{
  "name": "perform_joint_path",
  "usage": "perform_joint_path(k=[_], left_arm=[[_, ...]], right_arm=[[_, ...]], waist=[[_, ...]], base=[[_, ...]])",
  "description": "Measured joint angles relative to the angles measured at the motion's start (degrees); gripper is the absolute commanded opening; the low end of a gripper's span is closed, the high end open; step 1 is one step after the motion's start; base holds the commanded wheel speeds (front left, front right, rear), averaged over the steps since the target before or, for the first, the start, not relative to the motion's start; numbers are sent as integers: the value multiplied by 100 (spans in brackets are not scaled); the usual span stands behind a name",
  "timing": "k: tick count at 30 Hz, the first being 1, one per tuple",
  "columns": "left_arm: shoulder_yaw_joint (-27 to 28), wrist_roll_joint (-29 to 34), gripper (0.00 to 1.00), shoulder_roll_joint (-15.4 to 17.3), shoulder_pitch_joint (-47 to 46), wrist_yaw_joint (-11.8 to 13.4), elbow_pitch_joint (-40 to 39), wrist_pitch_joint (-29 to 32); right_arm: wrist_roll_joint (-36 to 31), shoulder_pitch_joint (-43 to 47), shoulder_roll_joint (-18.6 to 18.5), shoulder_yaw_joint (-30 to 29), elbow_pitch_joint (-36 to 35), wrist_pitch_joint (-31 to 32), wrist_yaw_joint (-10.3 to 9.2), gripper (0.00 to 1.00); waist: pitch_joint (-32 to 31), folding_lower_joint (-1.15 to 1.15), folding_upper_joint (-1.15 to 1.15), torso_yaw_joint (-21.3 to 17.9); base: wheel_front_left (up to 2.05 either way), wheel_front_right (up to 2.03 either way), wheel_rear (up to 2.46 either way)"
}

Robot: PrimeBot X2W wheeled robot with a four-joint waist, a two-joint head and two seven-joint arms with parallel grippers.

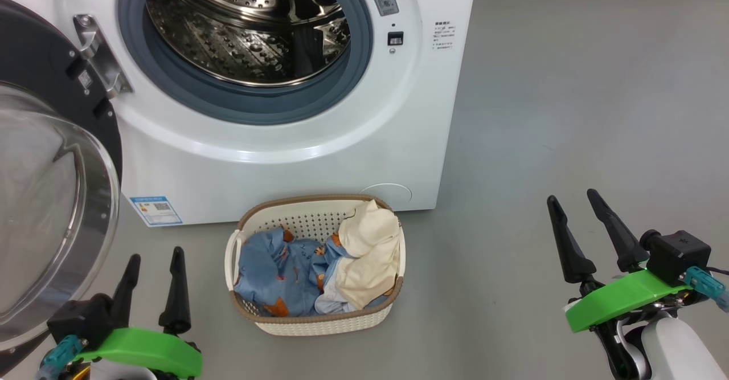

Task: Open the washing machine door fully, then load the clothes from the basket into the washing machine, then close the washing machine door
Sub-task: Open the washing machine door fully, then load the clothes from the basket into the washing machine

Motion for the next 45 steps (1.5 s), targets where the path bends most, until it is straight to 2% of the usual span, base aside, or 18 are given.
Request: perform_joint_path(k=[19,45], left_arm=[[199,181,100,-70,-2,-179,2,-18],[261,375,100,-120,-2,-227,27,-25]], right_arm=[[-71,0,21,-152,-42,0,0,100],[-71,-1,66,-172,-42,0,0,100]], waist=[[61,0,0,-9],[93,0,0,18]], base=[[0,0,0],[0,0,0]])
